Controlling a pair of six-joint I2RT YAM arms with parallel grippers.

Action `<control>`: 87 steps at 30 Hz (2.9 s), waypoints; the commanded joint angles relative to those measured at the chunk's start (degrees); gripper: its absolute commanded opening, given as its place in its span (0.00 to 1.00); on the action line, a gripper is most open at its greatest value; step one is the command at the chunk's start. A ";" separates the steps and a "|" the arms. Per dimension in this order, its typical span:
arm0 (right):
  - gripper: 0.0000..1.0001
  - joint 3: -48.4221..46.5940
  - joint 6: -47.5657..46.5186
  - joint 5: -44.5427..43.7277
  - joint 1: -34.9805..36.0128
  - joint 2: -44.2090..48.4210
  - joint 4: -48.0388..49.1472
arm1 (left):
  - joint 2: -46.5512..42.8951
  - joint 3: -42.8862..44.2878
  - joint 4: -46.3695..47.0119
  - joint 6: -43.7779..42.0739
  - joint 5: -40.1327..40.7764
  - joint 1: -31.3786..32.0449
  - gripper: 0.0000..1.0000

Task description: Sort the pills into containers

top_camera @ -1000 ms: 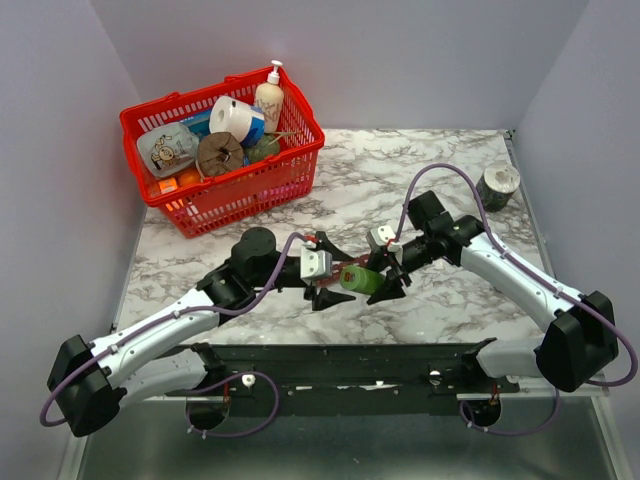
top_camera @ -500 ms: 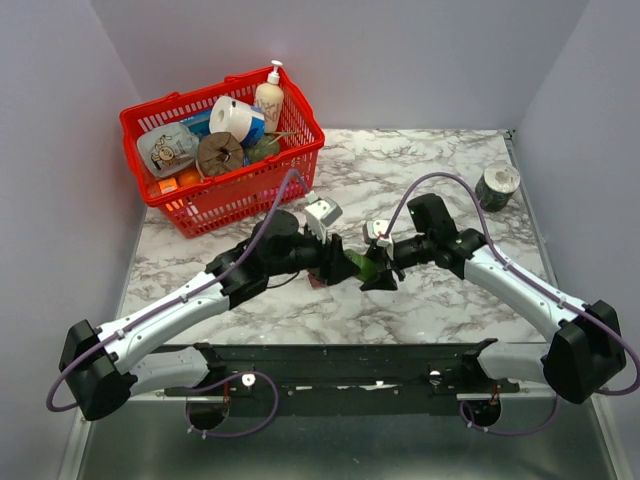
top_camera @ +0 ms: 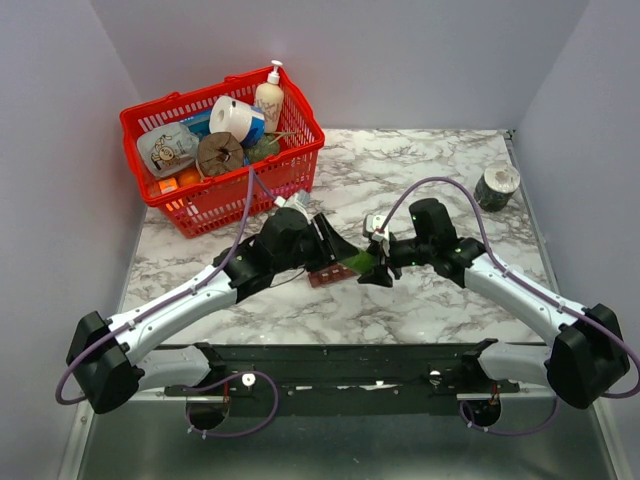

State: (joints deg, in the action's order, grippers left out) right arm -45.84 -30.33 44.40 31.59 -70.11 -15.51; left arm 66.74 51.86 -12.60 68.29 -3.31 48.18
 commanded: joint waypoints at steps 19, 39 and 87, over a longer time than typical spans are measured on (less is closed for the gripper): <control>0.01 -5.65 -18.09 21.34 -1.89 -2.58 -19.37 | -24.74 -16.44 12.69 -87.86 -37.03 -5.03 0.99; 0.01 -6.71 -22.50 24.07 -1.45 -5.30 -23.87 | -10.14 -8.79 11.46 -97.56 -32.63 2.62 0.90; 0.01 -3.55 -13.08 12.81 -1.36 -2.32 -12.34 | -11.00 -7.71 6.21 -59.78 -32.81 -8.20 0.99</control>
State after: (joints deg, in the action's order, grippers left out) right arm -49.74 -39.51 51.33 29.93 -74.00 -25.98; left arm 63.48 48.47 -5.30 40.64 -27.83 39.48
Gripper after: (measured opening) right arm 0.595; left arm 0.987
